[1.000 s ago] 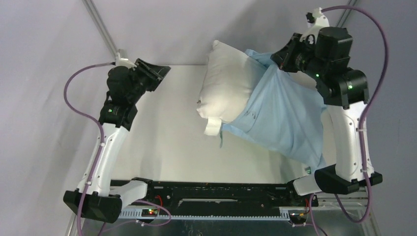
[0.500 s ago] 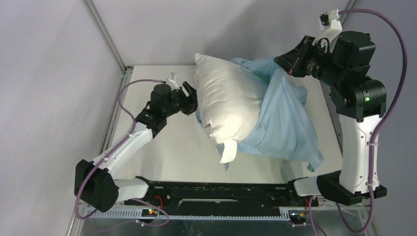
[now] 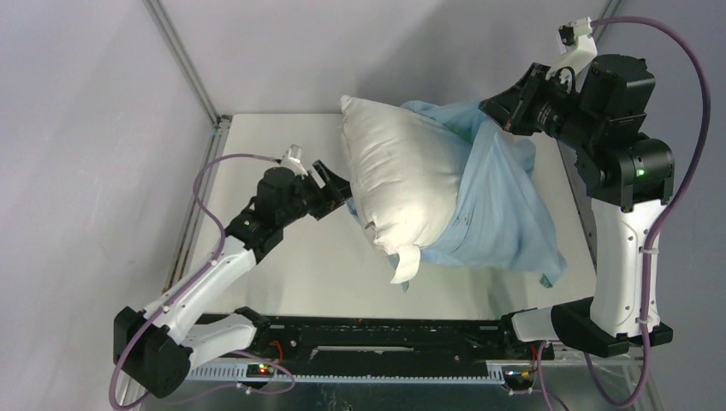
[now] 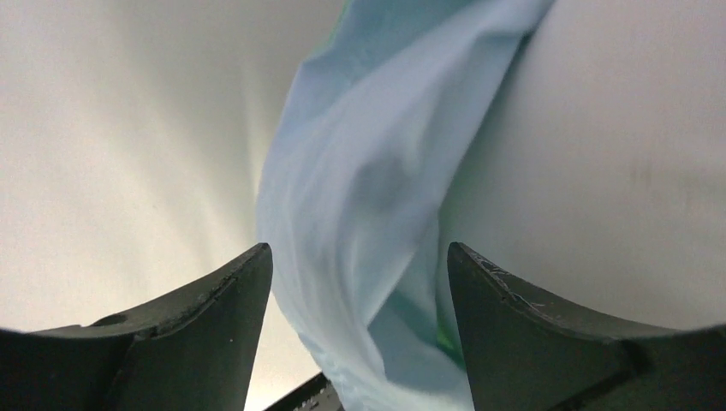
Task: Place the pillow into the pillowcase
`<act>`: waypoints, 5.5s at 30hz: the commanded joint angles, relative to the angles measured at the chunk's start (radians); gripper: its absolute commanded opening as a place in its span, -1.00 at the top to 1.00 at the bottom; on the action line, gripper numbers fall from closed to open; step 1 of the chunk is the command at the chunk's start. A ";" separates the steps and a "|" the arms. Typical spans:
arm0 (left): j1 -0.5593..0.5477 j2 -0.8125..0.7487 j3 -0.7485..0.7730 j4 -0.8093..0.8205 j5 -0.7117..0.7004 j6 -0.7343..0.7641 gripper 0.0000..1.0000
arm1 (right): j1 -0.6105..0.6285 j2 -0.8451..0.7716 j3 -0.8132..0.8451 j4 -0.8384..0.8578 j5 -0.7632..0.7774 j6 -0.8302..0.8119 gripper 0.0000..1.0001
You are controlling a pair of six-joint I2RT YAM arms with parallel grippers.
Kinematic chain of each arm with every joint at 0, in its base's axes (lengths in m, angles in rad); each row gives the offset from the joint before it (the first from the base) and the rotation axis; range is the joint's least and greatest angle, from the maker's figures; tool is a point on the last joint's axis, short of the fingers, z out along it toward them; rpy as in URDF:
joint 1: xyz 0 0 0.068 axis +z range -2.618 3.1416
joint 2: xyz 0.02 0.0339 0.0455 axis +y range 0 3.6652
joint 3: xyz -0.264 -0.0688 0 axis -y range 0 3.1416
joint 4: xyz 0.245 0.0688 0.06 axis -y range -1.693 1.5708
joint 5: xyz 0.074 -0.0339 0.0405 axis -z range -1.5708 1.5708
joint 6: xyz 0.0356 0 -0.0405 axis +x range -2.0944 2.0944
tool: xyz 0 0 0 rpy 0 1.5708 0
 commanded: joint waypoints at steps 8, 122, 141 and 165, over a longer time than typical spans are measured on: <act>-0.119 0.030 -0.025 0.053 -0.039 0.002 -0.57 | -0.003 -0.037 0.049 0.218 -0.043 0.036 1.00; 0.026 0.533 1.614 0.077 -0.018 -0.078 1.00 | 0.454 -0.086 0.129 0.272 0.642 -0.160 1.00; 0.022 0.446 1.396 0.063 0.073 -0.031 1.00 | -0.048 0.033 0.000 0.368 -0.072 -0.087 -0.92; -0.079 0.659 1.648 0.098 0.117 -0.089 1.00 | 0.170 0.210 0.308 0.172 -0.050 -0.128 1.00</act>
